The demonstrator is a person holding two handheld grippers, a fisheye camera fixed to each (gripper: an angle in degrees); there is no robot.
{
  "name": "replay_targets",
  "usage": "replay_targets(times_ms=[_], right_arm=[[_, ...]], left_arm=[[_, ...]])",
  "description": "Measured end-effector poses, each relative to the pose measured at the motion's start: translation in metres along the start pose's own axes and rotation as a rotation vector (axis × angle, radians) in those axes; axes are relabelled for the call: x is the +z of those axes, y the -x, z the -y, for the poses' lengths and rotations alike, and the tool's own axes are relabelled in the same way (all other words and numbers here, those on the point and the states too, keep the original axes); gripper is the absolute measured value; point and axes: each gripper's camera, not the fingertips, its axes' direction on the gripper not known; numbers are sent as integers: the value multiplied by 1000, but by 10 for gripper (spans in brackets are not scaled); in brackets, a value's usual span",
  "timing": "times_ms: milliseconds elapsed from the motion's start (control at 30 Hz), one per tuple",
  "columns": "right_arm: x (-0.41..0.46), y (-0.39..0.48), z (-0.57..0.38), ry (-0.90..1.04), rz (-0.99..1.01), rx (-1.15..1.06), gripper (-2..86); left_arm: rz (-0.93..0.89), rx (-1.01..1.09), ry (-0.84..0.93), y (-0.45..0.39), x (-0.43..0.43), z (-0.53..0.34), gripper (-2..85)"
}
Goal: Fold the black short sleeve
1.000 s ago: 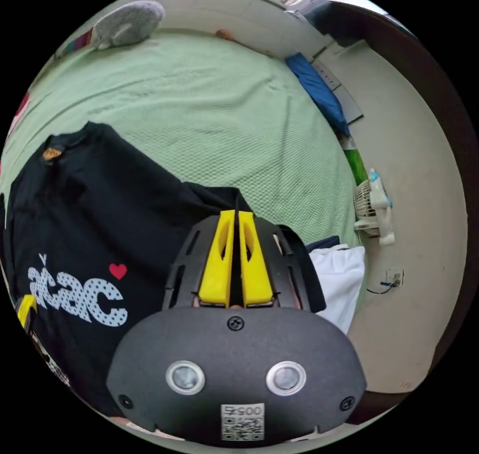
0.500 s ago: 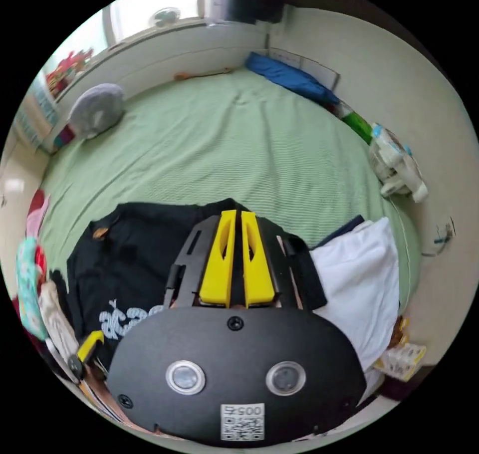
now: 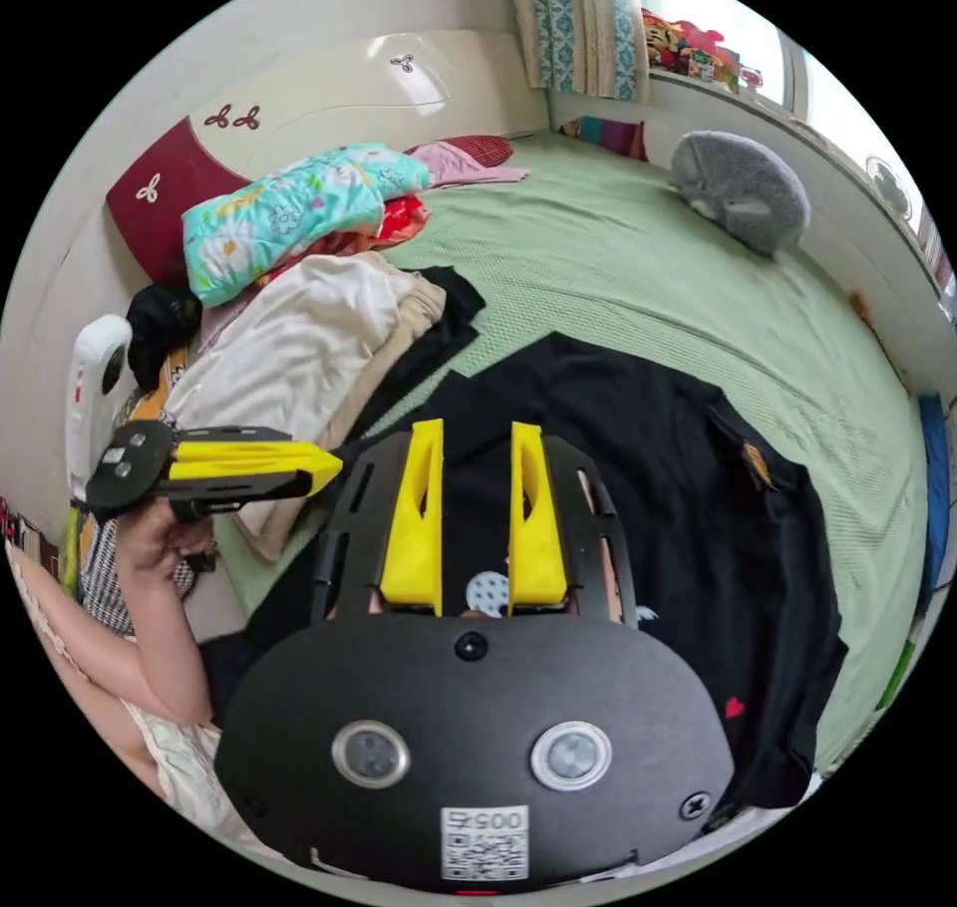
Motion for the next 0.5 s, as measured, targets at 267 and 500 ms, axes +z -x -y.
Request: replay_targets(times_ms=[267,500], right_arm=[[85,25,13,171,-87,113,22],[13,13,-8,-25,23,175,-14]], left_arm=[[-6,-55,-9,32,-31,-16,-7],[-15,-67,-23,35,-54,-28,-6]])
